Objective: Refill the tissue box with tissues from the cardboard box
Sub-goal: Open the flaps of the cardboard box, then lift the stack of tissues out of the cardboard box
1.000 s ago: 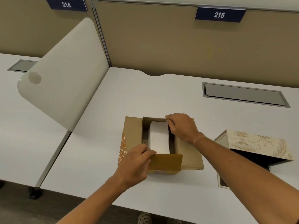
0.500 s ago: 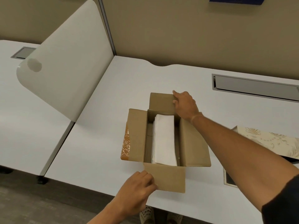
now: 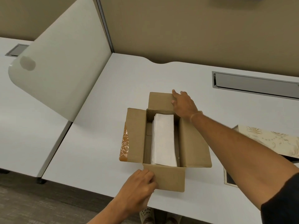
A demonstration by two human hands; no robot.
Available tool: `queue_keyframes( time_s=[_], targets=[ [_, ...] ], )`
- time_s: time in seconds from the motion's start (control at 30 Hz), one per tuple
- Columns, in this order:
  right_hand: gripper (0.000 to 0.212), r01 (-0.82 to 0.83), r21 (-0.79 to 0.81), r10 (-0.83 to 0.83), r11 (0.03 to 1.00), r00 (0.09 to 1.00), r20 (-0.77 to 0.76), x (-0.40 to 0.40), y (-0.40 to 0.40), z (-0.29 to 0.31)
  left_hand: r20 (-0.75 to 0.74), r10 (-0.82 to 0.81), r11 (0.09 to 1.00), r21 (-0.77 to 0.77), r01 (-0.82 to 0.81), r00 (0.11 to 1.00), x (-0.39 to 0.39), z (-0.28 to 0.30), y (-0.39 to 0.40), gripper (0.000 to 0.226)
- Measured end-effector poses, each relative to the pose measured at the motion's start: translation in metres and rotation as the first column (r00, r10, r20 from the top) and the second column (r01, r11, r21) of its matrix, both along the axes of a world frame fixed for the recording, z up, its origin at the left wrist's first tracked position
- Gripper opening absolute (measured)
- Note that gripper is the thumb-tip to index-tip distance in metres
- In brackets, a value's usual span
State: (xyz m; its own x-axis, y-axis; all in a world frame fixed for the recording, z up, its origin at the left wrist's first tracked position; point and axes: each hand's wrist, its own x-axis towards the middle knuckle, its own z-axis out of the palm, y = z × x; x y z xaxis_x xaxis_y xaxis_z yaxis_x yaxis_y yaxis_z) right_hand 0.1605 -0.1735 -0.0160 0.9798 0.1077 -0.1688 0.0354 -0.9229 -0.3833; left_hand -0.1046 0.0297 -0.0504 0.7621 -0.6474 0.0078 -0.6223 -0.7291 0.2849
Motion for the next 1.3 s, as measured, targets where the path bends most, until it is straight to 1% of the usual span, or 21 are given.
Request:
queue_keyframes(
  time_s=[0.07, 0.17, 0.23, 0.27, 0.37, 0.43, 0.47, 0.5, 0.57, 0.6, 0.67, 0.77, 0.83, 0.9, 1.0, 1.1, 1.13, 1.17, 1.2, 1.23, 1.3],
  targets=[
    [0.052, 0.023, 0.008, -0.023, 1.000, 0.997, 0.076, -0.008, 0.001, 0.007, -0.023, 0.026, 0.999, -0.042, -0.026, 0.999, 0.000, 0.007, -0.002, 0.020],
    [0.046, 0.083, 0.057, -0.097, 0.995, 0.936, 0.339, -0.028, 0.006, 0.019, -0.060, 0.098, 0.984, -0.144, -0.106, 0.993, 0.006, 0.024, -0.011, 0.028],
    [0.039, 0.084, 0.178, -0.156, 0.980, 0.882, 0.445, -0.045, 0.011, 0.025, -0.072, 0.170, 0.952, -0.246, -0.183, 0.983, 0.016, 0.033, -0.020, 0.029],
    [0.035, 0.067, 0.253, -0.179, 0.965, 0.874, 0.451, -0.056, 0.015, 0.028, -0.098, 0.229, 0.921, -0.301, -0.248, 0.968, 0.024, 0.037, -0.025, 0.030],
    [0.025, 0.068, 0.410, -0.222, 0.910, 0.914, 0.340, -0.086, 0.023, 0.024, -0.273, 0.427, 0.764, -0.401, -0.505, 0.862, 0.054, 0.041, -0.038, 0.039],
    [0.026, 0.158, 0.443, -0.266, 0.883, 0.945, 0.192, -0.102, 0.027, 0.015, -0.399, 0.505, 0.662, -0.391, -0.640, 0.766, 0.077, 0.039, -0.047, 0.049],
    [0.030, 0.211, 0.430, -0.280, 0.878, 0.954, 0.103, -0.108, 0.029, 0.009, -0.467, 0.525, 0.618, -0.367, -0.696, 0.712, 0.088, 0.037, -0.051, 0.053],
    [0.036, 0.254, 0.403, -0.284, 0.879, 0.959, 0.016, -0.112, 0.032, 0.003, -0.542, 0.528, 0.571, -0.344, -0.746, 0.654, 0.099, 0.034, -0.054, 0.054],
    [0.048, 0.313, 0.367, -0.285, 0.876, 0.950, -0.130, -0.117, 0.035, -0.008, -0.692, 0.479, 0.472, -0.317, -0.823, 0.541, 0.115, 0.027, -0.059, 0.050],
    [0.050, 0.339, 0.366, -0.290, 0.867, 0.939, -0.183, -0.118, 0.036, -0.013, -0.747, 0.451, 0.427, -0.300, -0.853, 0.489, 0.121, 0.024, -0.061, 0.048],
    [0.047, 0.396, 0.384, -0.317, 0.834, 0.914, -0.253, -0.118, 0.039, -0.020, -0.815, 0.430, 0.355, -0.243, -0.903, 0.389, 0.128, 0.018, -0.066, 0.047],
    [0.045, 0.520, 0.439, -0.379, 0.733, 0.848, -0.371, -0.117, 0.041, -0.029, -0.854, 0.442, 0.295, -0.149, -0.944, 0.274, 0.134, 0.012, -0.071, 0.046],
    [0.048, 0.602, 0.456, -0.395, 0.655, 0.788, -0.473, -0.118, 0.042, -0.035, -0.876, 0.447, 0.289, -0.052, -0.956, 0.182, 0.135, 0.006, -0.071, 0.054],
    [0.052, 0.667, 0.448, -0.396, 0.596, 0.729, -0.559, -0.119, 0.042, -0.041, -0.878, 0.460, 0.297, 0.015, -0.955, 0.130, 0.135, 0.000, -0.071, 0.051],
    [0.052, 0.704, 0.441, -0.402, 0.556, 0.693, -0.599, -0.119, 0.044, -0.050, -0.864, 0.486, 0.312, 0.031, -0.950, 0.131, 0.134, -0.003, -0.071, 0.043],
    [0.054, 0.717, 0.461, -0.416, 0.522, 0.686, -0.596, -0.119, 0.045, -0.056, -0.864, 0.475, 0.327, 0.000, -0.945, 0.165, 0.132, -0.004, -0.072, 0.042],
    [0.054, 0.717, 0.469, -0.412, 0.515, 0.687, -0.598, -0.120, 0.045, -0.057, -0.859, 0.474, 0.354, -0.014, -0.935, 0.193, 0.130, -0.003, -0.071, 0.043],
    [0.055, 0.714, 0.477, -0.404, 0.513, 0.691, -0.599, -0.120, 0.045, -0.057, -0.845, 0.476, 0.396, -0.044, -0.917, 0.245, 0.128, -0.001, -0.071, 0.044],
    [0.055, 0.710, 0.481, -0.397, 0.514, 0.694, -0.601, -0.120, 0.044, -0.058, -0.813, 0.484, 0.445, -0.089, -0.891, 0.323, 0.125, 0.000, -0.070, 0.047],
    [0.056, 0.705, 0.483, -0.391, 0.519, 0.698, -0.600, -0.120, 0.043, -0.057, -0.758, 0.499, 0.492, -0.153, -0.857, 0.421, 0.122, 0.003, -0.067, 0.049],
    [0.058, 0.696, 0.480, -0.379, 0.535, 0.705, -0.600, -0.119, 0.042, -0.056, -0.556, 0.551, 0.569, -0.295, -0.768, 0.622, 0.115, 0.012, -0.060, 0.052]
  ],
)
